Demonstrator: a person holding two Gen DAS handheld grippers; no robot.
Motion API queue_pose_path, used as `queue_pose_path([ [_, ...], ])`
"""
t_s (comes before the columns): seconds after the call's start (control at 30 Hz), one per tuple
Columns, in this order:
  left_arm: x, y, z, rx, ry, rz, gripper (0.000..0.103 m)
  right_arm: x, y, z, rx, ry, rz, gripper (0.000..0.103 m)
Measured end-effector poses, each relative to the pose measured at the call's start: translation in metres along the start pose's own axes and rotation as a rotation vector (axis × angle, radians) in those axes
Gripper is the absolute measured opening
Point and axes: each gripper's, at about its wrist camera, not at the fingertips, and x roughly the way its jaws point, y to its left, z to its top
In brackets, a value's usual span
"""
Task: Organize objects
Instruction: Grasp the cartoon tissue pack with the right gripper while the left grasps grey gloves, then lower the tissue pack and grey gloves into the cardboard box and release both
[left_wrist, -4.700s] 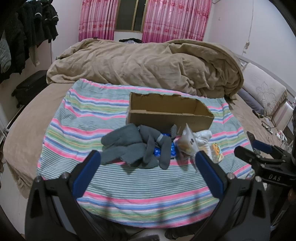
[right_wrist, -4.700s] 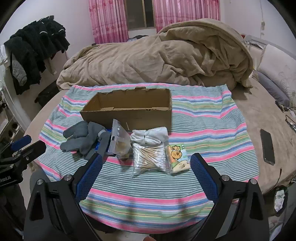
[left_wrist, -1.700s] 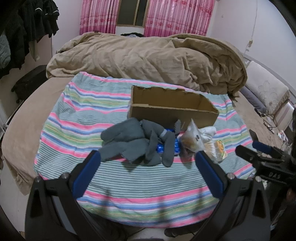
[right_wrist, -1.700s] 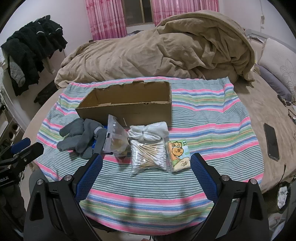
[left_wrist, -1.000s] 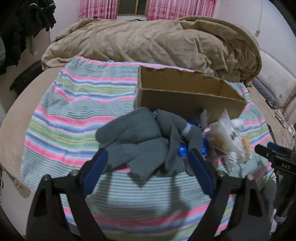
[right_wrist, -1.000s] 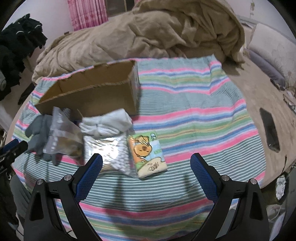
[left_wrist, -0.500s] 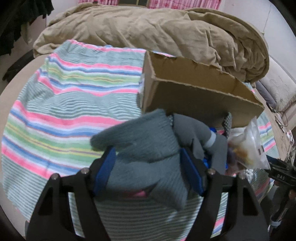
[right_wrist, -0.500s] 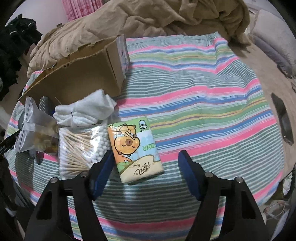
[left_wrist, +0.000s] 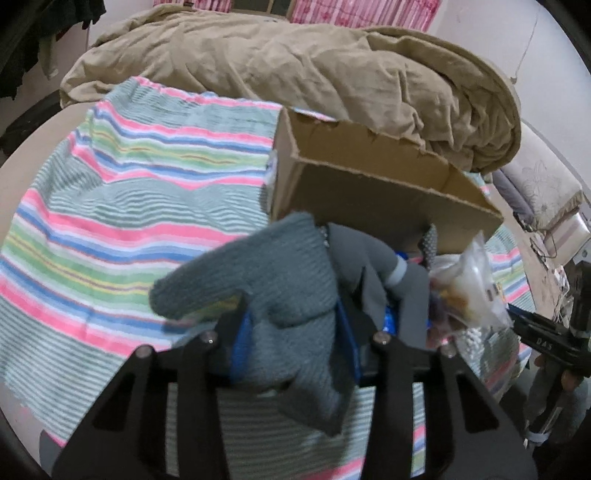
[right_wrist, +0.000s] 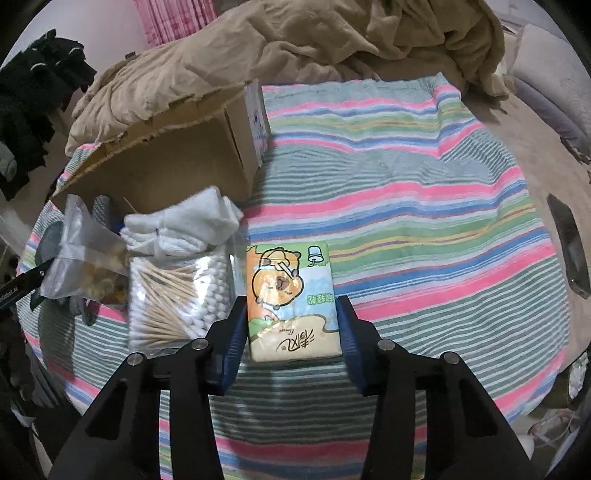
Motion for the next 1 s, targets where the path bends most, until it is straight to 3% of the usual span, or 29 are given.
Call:
queue_pose_path([
  [0.27, -0.056, 0.0, 0.003, 0.014, -0.085, -0.004, 0.042, -0.034, 0.013, 0.008, -0.016, -0.065, 0.017, 0.049],
  [0.53, -0.102, -0.013, 0.034, 0.059, -0.199, -0.033, 0.043, -0.066, 0.036, 0.03, -0.07, -0.133, 0.053, 0.049],
  [0.77, -0.092, -0.044, 0.069, 0.125, -0.224, -0.089, 0.043, -0.072, 0.055, 0.066, -0.122, -0.201, 0.079, 0.049],
  [1.0, -0.05, -0.079, 0.092, 0.168, -0.18, -0.148, 0.043, -0.053, 0.068, 0.103, -0.145, -0.223, 0.094, 0.049],
])
